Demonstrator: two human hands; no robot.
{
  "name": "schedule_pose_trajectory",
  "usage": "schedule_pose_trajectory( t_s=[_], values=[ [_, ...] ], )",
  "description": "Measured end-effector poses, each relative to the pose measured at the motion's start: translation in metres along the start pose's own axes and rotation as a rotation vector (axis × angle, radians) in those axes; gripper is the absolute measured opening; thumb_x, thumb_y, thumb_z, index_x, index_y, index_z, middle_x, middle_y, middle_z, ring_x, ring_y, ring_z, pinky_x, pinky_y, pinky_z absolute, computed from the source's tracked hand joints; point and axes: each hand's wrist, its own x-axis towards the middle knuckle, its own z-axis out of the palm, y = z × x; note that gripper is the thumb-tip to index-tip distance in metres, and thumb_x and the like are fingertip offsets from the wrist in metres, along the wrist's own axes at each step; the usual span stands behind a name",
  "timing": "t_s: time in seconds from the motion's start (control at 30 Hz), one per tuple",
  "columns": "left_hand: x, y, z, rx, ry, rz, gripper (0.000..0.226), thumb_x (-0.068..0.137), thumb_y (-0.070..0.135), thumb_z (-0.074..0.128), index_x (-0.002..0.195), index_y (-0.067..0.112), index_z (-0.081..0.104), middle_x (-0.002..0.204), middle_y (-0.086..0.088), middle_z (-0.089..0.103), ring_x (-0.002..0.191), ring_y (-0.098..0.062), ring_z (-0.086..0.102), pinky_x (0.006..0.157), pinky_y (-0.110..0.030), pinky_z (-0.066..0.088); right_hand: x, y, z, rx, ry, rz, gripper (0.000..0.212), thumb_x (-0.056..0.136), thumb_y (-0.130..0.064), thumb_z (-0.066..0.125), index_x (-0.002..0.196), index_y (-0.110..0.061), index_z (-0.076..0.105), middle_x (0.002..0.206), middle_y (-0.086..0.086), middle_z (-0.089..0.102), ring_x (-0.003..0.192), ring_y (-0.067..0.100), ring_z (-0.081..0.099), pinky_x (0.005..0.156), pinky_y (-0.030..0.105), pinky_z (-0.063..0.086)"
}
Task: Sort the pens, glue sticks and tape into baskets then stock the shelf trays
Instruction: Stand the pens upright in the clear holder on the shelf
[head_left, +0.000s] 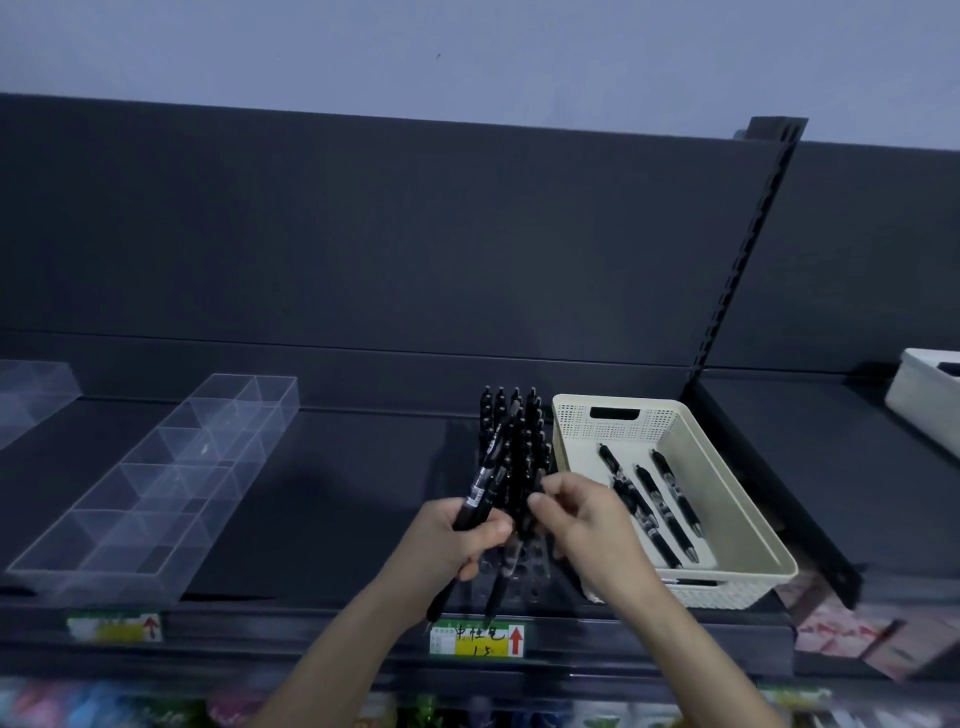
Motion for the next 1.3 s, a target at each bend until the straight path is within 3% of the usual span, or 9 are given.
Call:
schedule_pose_trajectory(
  t_s=[0.1, 0.23, 0.3, 0.43, 0.53, 0.63, 0.87, 1.13, 1.3],
  values=[
    [-0.001, -0.003, -0.007, 0.014, 0.093, -0.006, 0.024, 0.092, 0.024, 0.056, 0.081, 0.003, 0.063, 0.058, 0.003, 0.046, 0.047, -0.005, 0.038, 0.046, -0.017, 0.035, 0.008, 0.001, -0.022, -0.022, 0.195, -0.024, 0.020, 0.091, -0.012, 0.055, 0.073, -0.021, 0.056, 0.071, 0.005, 0.065, 0.069, 0.025, 0.062, 0.069, 0.042, 0.053],
    [-0.005, -0.010, -0.014, -0.021, 0.134, -0.033, 0.031, 0.097, 0.025, 0.044, 0.084, 0.006, 0.065, 0.070, -0.002, 0.049, 0.052, -0.008, 0.040, 0.049, -0.019, 0.036, 0.020, 0.005, -0.036, -0.084, 0.354, -0.051, 0.017, 0.090, -0.014, 0.056, 0.075, -0.024, 0.054, 0.073, 0.004, 0.067, 0.075, 0.026, 0.065, 0.075, 0.046, 0.054],
    [-0.006, -0.014, -0.015, 0.008, 0.133, -0.038, 0.025, 0.097, 0.018, 0.045, 0.090, 0.008, 0.066, 0.072, -0.003, 0.051, 0.054, -0.009, 0.043, 0.053, -0.020, 0.037, 0.023, 0.007, -0.032, -0.155, 0.349, -0.082, 0.005, 0.090, -0.016, 0.056, 0.086, -0.016, 0.058, 0.073, 0.002, 0.065, 0.072, 0.024, 0.063, 0.074, 0.039, 0.052],
    [-0.011, -0.018, -0.019, -0.016, 0.165, -0.017, 0.019, 0.095, 0.013, 0.048, 0.094, 0.009, 0.067, 0.076, -0.002, 0.056, 0.065, -0.012, 0.050, 0.061, -0.023, 0.042, 0.024, 0.016, -0.016, -0.326, 0.307, -0.142, 0.019, 0.092, -0.018, 0.054, 0.104, -0.003, 0.060, 0.076, 0.003, 0.061, 0.068, 0.017, 0.054, 0.065, 0.024, 0.037],
    [-0.017, -0.016, -0.022, -0.135, 0.146, -0.012, 0.020, 0.097, 0.014, 0.044, 0.099, 0.009, 0.063, 0.069, -0.005, 0.062, 0.060, -0.013, 0.056, 0.053, -0.024, 0.047, 0.024, 0.026, -0.005, -0.404, 0.245, -0.132, 0.023, 0.093, -0.021, 0.053, 0.109, -0.004, 0.058, 0.083, 0.008, 0.067, 0.070, 0.016, 0.054, 0.066, 0.023, 0.038],
    [-0.019, -0.016, -0.023, -0.109, 0.134, -0.005, 0.019, 0.098, 0.020, 0.043, 0.105, 0.014, 0.060, 0.060, -0.003, 0.061, 0.048, -0.012, 0.049, 0.047, -0.025, 0.042, 0.025, 0.030, 0.001, -0.424, 0.221, -0.108, 0.025, 0.092, -0.021, 0.055, 0.110, -0.005, 0.058, 0.086, 0.009, 0.069, 0.075, 0.020, 0.061, 0.071, 0.027, 0.046],
    [-0.016, -0.020, -0.024, -0.061, 0.111, 0.008, 0.023, 0.096, 0.011, 0.045, 0.111, 0.019, 0.062, 0.062, 0.004, 0.059, 0.052, -0.007, 0.046, 0.053, -0.020, 0.041, 0.029, 0.029, 0.004, -0.442, 0.206, -0.064, 0.023, 0.089, -0.019, 0.059, 0.108, -0.007, 0.058, 0.085, 0.007, 0.068, 0.071, 0.017, 0.056, 0.069, 0.024, 0.044],
    [-0.018, -0.021, -0.025, -0.069, 0.086, 0.002, 0.024, 0.095, 0.008, 0.048, 0.109, 0.021, 0.063, 0.064, 0.004, 0.060, 0.057, -0.007, 0.049, 0.059, -0.019, 0.044, 0.025, 0.029, 0.012, -0.432, 0.207, -0.063, 0.024, 0.089, -0.020, 0.061, 0.108, -0.008, 0.054, 0.091, 0.009, 0.069, 0.082, 0.023, 0.062, 0.074, 0.029, 0.047],
    [-0.019, -0.020, -0.026, -0.044, 0.077, 0.004, 0.020, 0.094, 0.006, 0.049, 0.100, 0.013, 0.066, 0.072, 0.003, 0.068, 0.055, -0.004, 0.051, 0.059, -0.015, 0.047, 0.016, 0.030, 0.011, -0.329, 0.224, -0.036, 0.033, 0.083, -0.019, 0.068, 0.111, -0.010, 0.053, 0.084, -0.002, 0.063, 0.077, 0.015, 0.060, 0.070, 0.016, 0.046]
  ],
)
